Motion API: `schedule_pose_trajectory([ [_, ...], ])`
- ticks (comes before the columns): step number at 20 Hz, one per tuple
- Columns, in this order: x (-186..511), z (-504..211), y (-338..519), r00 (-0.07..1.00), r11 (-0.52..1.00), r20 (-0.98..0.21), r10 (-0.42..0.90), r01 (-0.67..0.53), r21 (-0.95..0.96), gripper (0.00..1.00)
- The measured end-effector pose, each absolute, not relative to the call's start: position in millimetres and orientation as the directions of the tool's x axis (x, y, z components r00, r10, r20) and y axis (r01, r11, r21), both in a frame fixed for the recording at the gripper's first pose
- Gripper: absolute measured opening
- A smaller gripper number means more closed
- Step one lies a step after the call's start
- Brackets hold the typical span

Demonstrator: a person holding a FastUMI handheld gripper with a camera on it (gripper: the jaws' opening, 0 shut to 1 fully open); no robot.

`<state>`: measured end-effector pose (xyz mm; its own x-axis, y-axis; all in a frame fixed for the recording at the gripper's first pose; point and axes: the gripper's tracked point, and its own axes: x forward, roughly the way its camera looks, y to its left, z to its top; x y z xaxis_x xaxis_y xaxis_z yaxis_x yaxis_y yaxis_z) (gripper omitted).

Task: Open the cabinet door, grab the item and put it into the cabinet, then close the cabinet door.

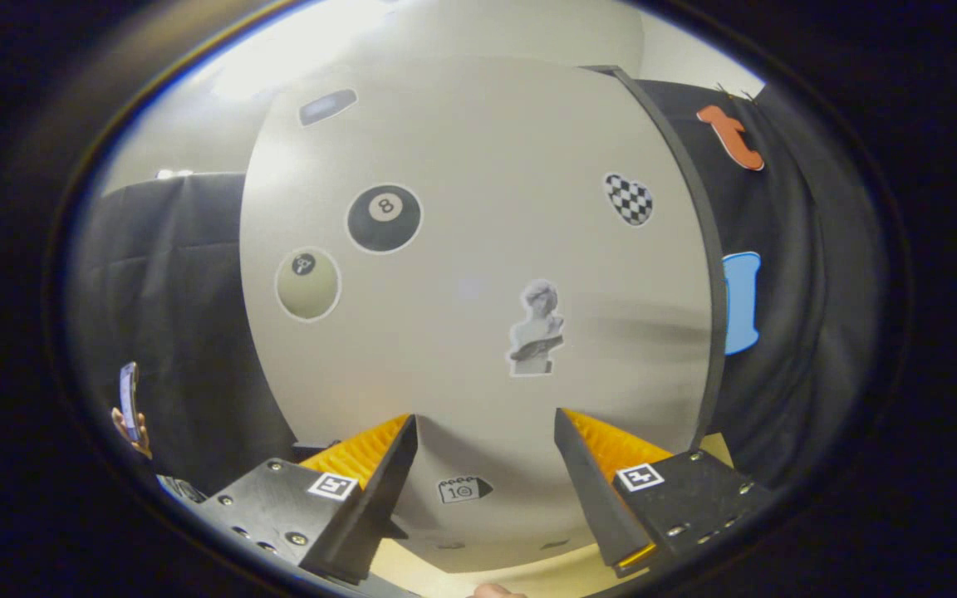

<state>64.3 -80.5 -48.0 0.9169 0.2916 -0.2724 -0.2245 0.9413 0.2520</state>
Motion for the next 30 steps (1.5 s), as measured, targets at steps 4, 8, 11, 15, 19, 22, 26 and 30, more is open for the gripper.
schedule_pose_trajectory([
  [4, 61.9, -44.9, -79.5, 0.92, 0.941, -0.263, 0.291, -0.225, 0.251, 0.98],
  [8, 61.8, -41.5, -79.0, 0.926, 0.946, -0.263, 0.272, -0.207, 0.251, 0.98],
  [11, 63.0, -40.3, -81.2, 0.934, 0.96, -0.269, 0.235, -0.179, 0.216, 0.97],
  [15, 64.1, -42.9, -79.8, 0.944, 0.974, -0.268, 0.193, -0.152, 0.166, 0.96],
  [19, 64.4, -41.6, -77.9, 0.947, 0.972, -0.267, 0.18, -0.13, 0.194, 0.95],
  [22, 65.0, -41.0, -77.0, 0.95, 0.973, -0.264, 0.168, -0.117, 0.2, 0.95],
  [26, 67.0, -44.3, -78.4, 0.955, 0.98, -0.26, 0.145, -0.102, 0.17, 0.95],
  [30, 65.4, -42.9, -77.6, 0.955, 0.982, -0.263, 0.136, -0.095, 0.164, 0.95],
])
